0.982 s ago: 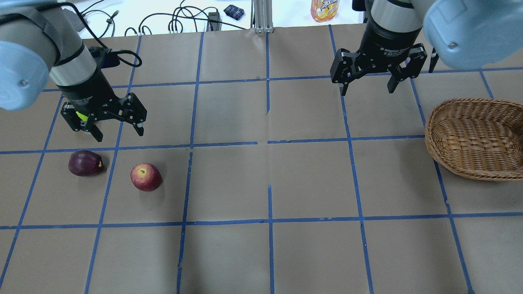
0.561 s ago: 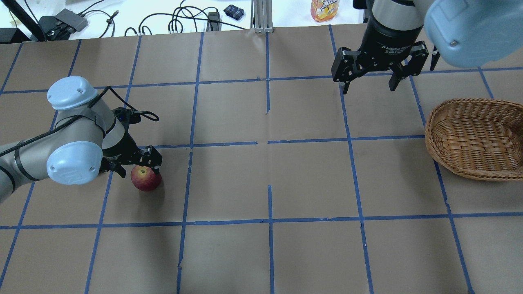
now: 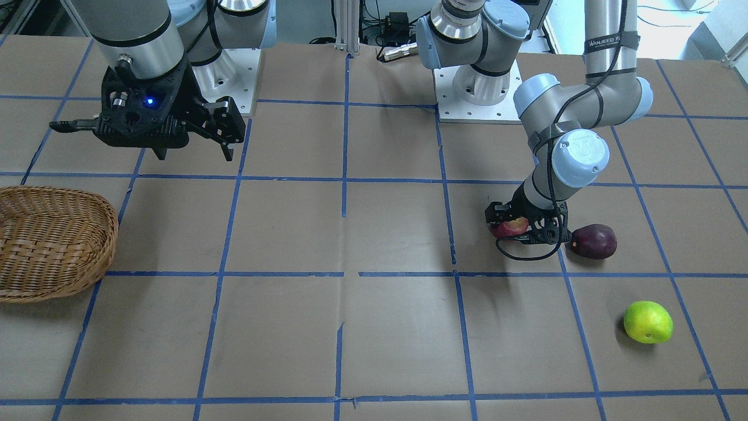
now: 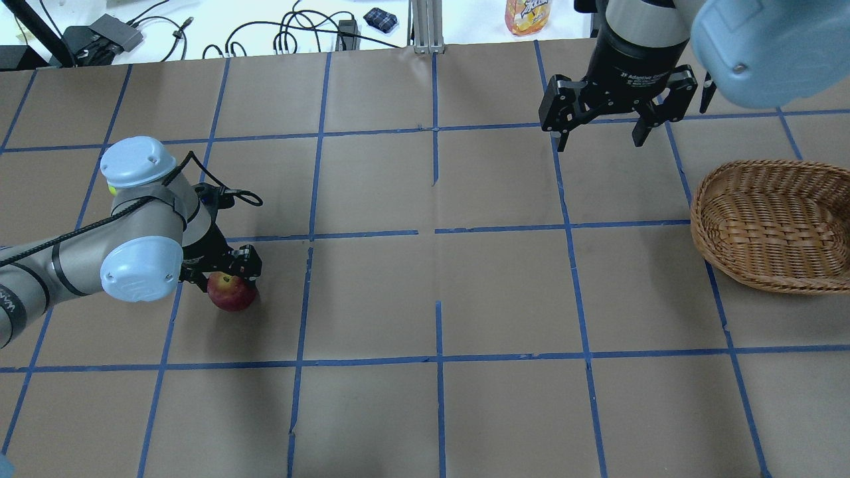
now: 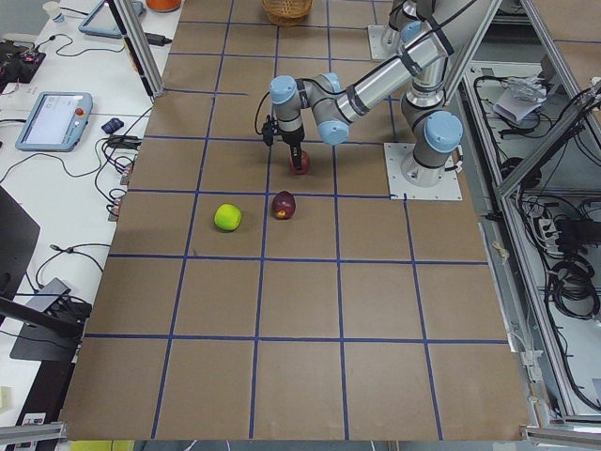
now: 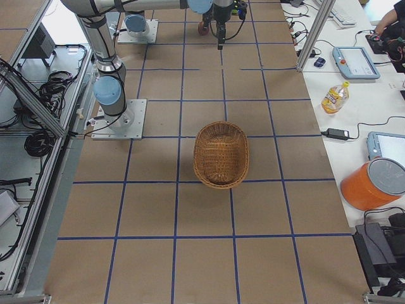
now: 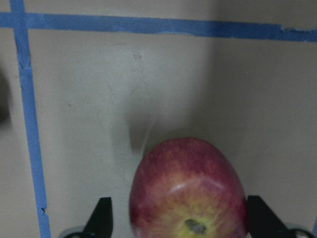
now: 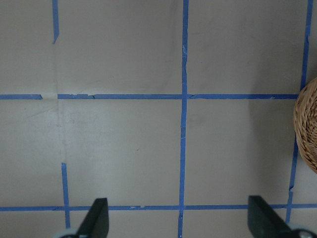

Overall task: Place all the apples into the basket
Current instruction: 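Close the left gripper around the red apple and lift it, then carry the red apple to the table center and release it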

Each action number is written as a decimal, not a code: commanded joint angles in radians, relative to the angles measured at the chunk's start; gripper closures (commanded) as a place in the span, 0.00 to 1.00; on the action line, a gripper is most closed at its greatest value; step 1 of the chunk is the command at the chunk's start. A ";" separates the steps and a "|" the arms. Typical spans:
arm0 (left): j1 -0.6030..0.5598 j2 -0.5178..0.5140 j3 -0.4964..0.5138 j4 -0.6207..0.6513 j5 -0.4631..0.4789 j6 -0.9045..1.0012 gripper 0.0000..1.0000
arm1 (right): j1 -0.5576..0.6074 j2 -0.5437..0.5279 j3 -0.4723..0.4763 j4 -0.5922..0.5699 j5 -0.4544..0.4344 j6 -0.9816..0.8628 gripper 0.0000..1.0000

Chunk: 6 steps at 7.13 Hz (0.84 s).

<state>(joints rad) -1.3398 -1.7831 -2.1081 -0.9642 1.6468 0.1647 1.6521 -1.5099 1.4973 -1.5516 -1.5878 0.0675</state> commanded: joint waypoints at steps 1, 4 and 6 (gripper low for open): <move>-0.036 0.022 0.121 -0.054 -0.159 -0.055 0.95 | 0.000 -0.001 0.000 0.001 0.000 0.000 0.00; -0.342 -0.062 0.272 -0.037 -0.294 -0.411 1.00 | 0.000 0.001 0.001 -0.001 0.000 -0.002 0.00; -0.526 -0.162 0.280 0.160 -0.195 -0.571 1.00 | 0.000 0.000 0.003 -0.001 0.002 -0.002 0.00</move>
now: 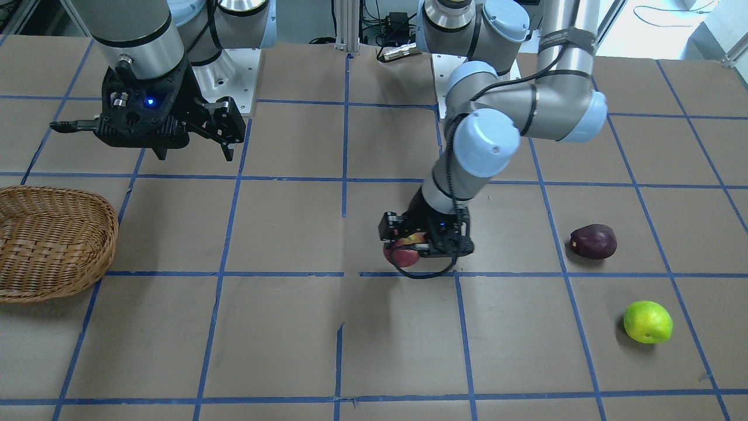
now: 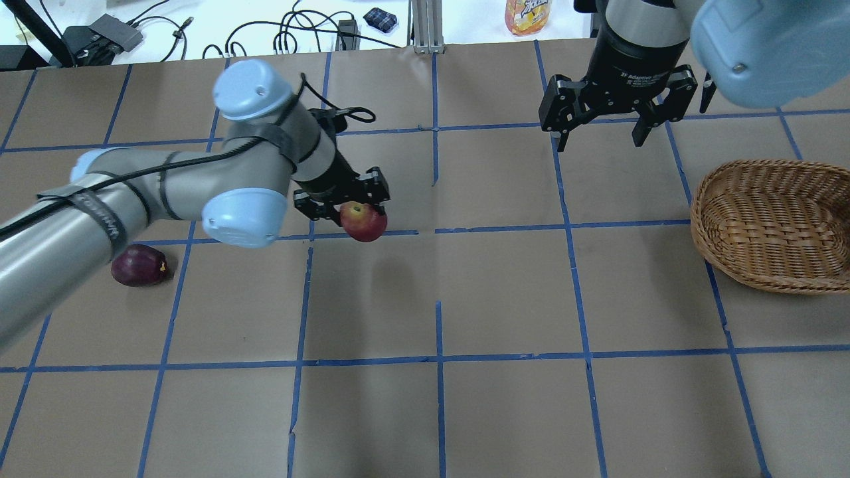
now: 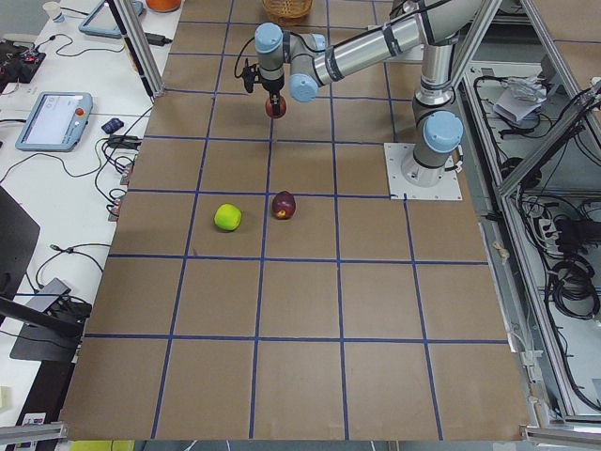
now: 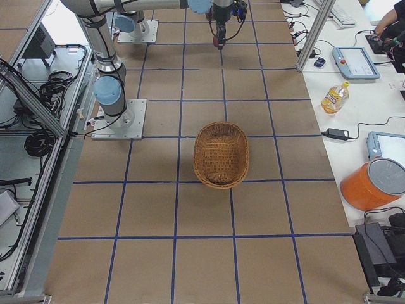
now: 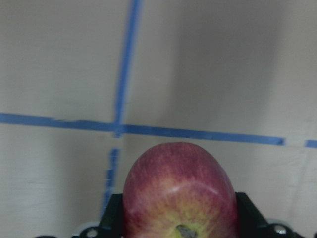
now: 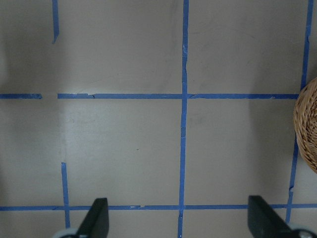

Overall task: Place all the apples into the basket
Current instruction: 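Carry the red apple to the table center and release it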

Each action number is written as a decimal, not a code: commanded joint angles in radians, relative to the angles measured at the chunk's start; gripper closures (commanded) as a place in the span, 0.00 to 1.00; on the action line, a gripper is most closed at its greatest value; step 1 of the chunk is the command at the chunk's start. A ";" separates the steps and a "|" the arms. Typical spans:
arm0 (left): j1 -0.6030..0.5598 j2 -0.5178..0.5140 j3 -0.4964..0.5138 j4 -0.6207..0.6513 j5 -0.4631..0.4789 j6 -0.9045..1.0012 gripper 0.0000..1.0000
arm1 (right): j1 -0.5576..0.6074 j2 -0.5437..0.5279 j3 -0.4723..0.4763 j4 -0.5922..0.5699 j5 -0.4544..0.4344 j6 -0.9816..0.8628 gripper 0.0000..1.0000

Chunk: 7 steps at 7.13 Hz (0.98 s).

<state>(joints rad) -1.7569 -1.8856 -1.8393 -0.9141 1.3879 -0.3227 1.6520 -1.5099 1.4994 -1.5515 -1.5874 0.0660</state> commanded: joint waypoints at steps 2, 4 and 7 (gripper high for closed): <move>-0.171 -0.139 0.063 0.133 0.086 -0.139 1.00 | 0.000 -0.001 0.002 -0.001 0.000 0.000 0.00; -0.194 -0.205 0.110 0.138 0.088 -0.179 0.35 | 0.000 0.001 0.002 -0.001 0.000 0.000 0.00; -0.117 -0.107 0.150 0.094 0.161 -0.086 0.00 | 0.000 -0.001 0.012 -0.002 0.000 0.000 0.00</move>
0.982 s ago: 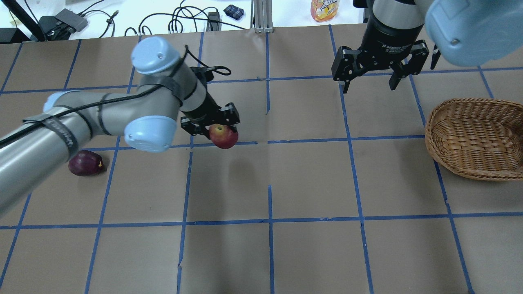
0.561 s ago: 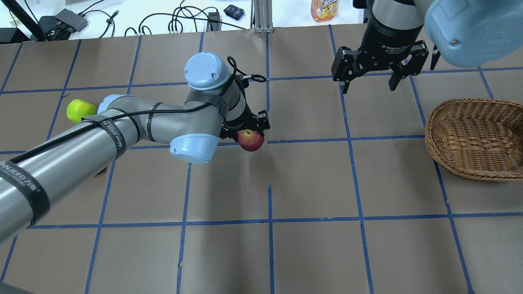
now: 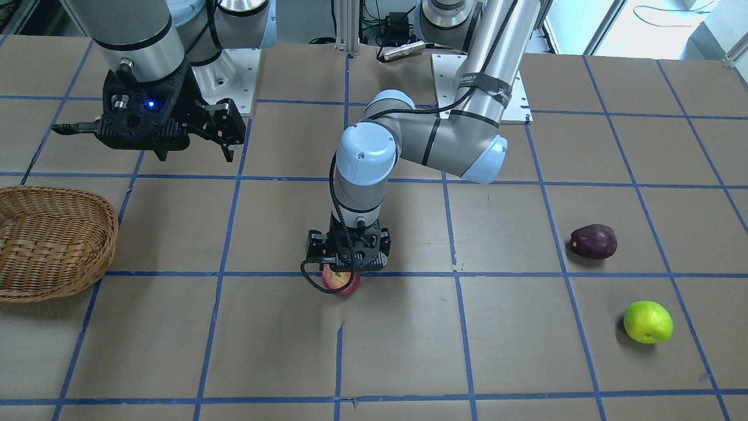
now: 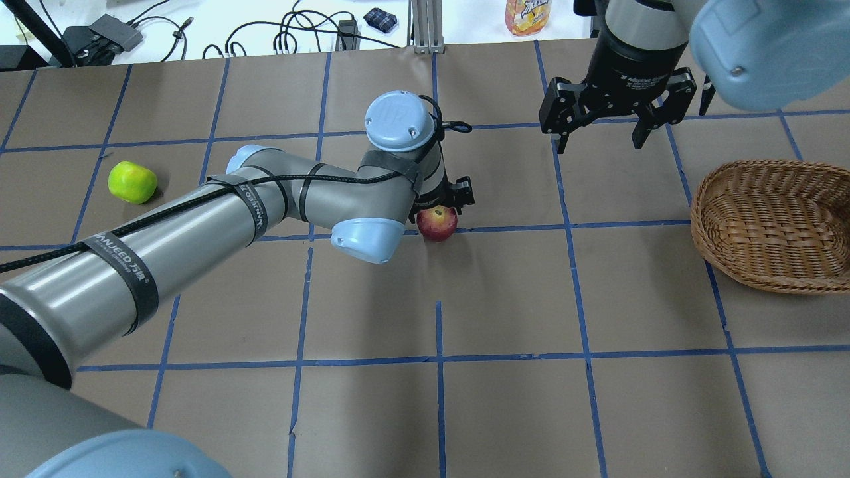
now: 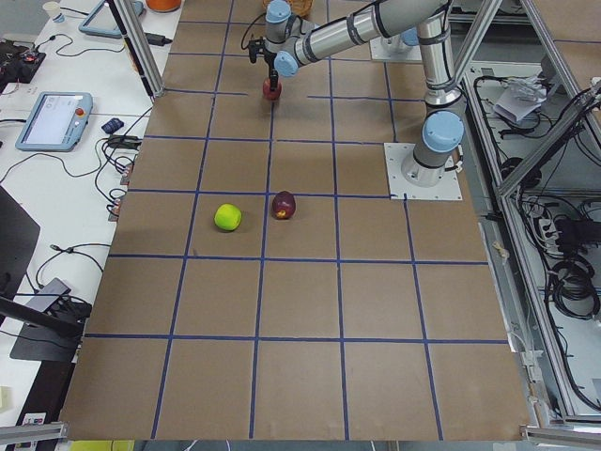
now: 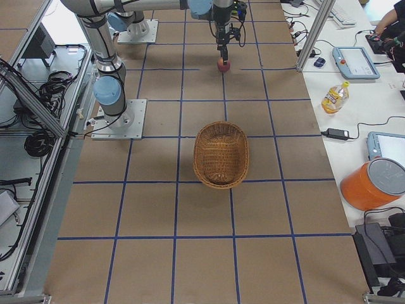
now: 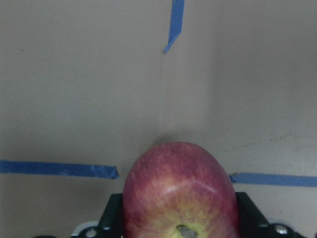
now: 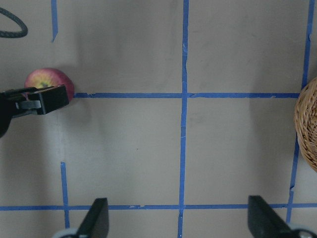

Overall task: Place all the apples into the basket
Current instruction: 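Carry the red apple to the table center and release it, then move the left gripper to the dark apple while the right reaches the red apple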

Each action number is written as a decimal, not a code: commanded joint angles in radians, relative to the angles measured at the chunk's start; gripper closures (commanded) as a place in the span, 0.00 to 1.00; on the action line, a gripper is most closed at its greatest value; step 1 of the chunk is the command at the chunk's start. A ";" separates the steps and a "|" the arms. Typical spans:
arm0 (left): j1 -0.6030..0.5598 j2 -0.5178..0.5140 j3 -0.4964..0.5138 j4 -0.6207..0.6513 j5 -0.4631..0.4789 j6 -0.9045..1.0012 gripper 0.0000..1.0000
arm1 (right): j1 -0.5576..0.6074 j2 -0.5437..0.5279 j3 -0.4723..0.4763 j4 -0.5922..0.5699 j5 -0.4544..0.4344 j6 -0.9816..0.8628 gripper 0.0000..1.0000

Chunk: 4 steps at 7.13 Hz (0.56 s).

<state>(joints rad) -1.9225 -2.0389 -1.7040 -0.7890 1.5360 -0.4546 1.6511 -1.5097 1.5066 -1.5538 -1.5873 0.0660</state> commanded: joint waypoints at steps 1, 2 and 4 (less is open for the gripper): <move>0.094 0.095 0.014 -0.109 0.012 0.089 0.00 | 0.001 0.000 0.004 0.000 0.001 0.000 0.00; 0.150 0.141 0.009 -0.192 0.021 0.185 0.00 | 0.001 0.005 0.001 -0.002 0.001 0.002 0.00; 0.367 0.247 -0.009 -0.383 0.033 0.397 0.00 | 0.003 0.016 0.001 -0.003 0.015 0.021 0.00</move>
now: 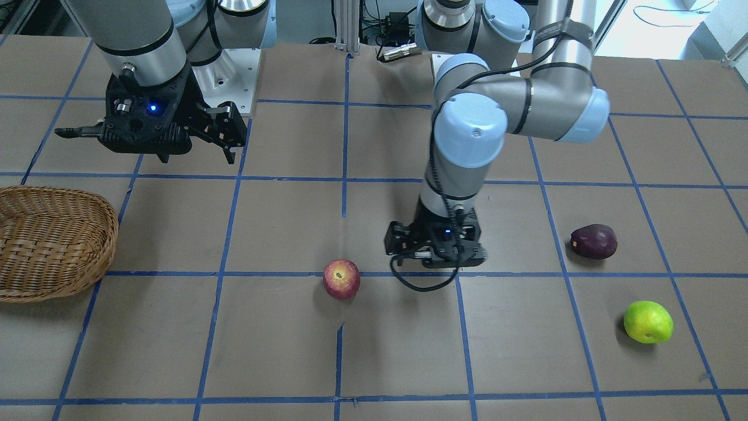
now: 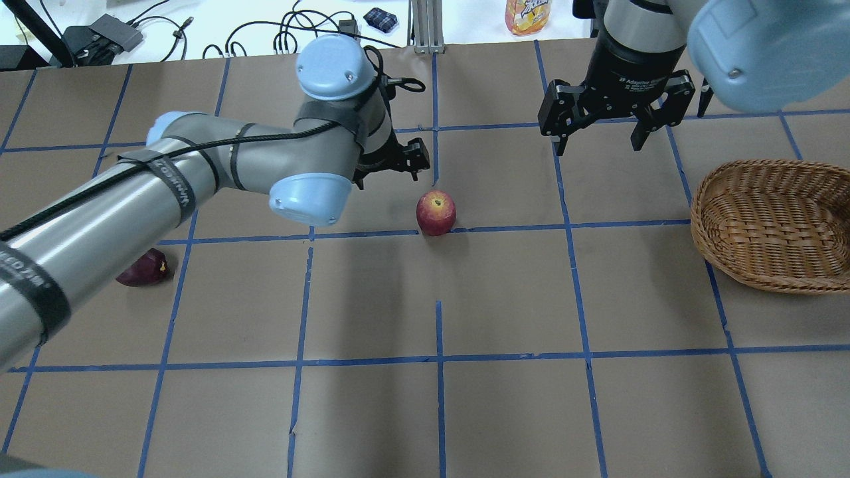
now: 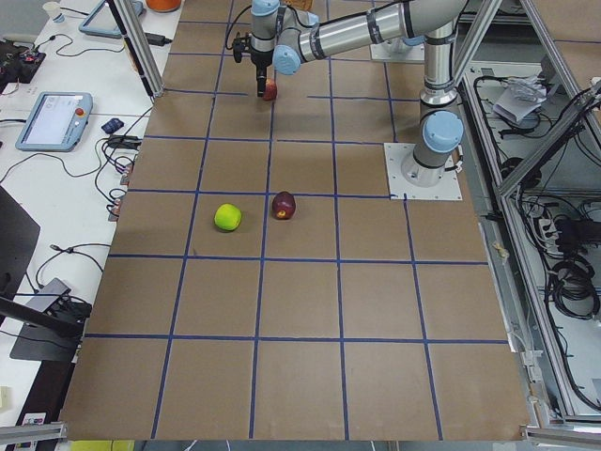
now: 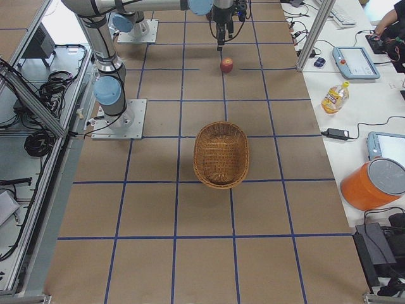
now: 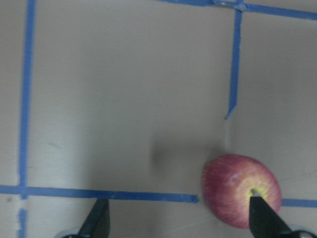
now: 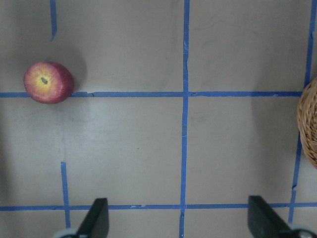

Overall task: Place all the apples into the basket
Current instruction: 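Move the left gripper to the dark apple while the right reaches the red apple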

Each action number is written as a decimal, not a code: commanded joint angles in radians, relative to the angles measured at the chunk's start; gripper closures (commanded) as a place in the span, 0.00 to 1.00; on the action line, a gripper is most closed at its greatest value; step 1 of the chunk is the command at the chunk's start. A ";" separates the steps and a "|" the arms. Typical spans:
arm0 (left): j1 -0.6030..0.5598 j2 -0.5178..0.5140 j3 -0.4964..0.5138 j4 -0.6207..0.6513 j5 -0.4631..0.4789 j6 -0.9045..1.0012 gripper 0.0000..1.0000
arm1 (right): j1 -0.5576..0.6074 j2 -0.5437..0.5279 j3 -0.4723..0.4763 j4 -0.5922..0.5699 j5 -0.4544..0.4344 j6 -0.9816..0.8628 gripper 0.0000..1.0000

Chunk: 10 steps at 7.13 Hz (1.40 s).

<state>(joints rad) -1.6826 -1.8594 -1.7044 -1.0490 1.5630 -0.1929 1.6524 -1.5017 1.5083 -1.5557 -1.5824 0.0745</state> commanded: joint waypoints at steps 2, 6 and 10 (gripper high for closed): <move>0.377 0.123 -0.052 -0.232 0.116 0.530 0.00 | 0.071 0.113 0.000 -0.117 0.056 0.176 0.00; 0.667 0.056 -0.147 -0.100 0.114 0.922 0.00 | 0.265 0.481 -0.008 -0.620 0.045 0.338 0.00; 0.667 -0.020 -0.170 -0.036 0.042 0.919 0.00 | 0.282 0.541 0.003 -0.612 0.021 0.327 0.01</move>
<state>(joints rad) -1.0160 -1.8601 -1.8713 -1.0906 1.6283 0.7252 1.9333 -0.9663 1.5095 -2.1732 -1.5500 0.4061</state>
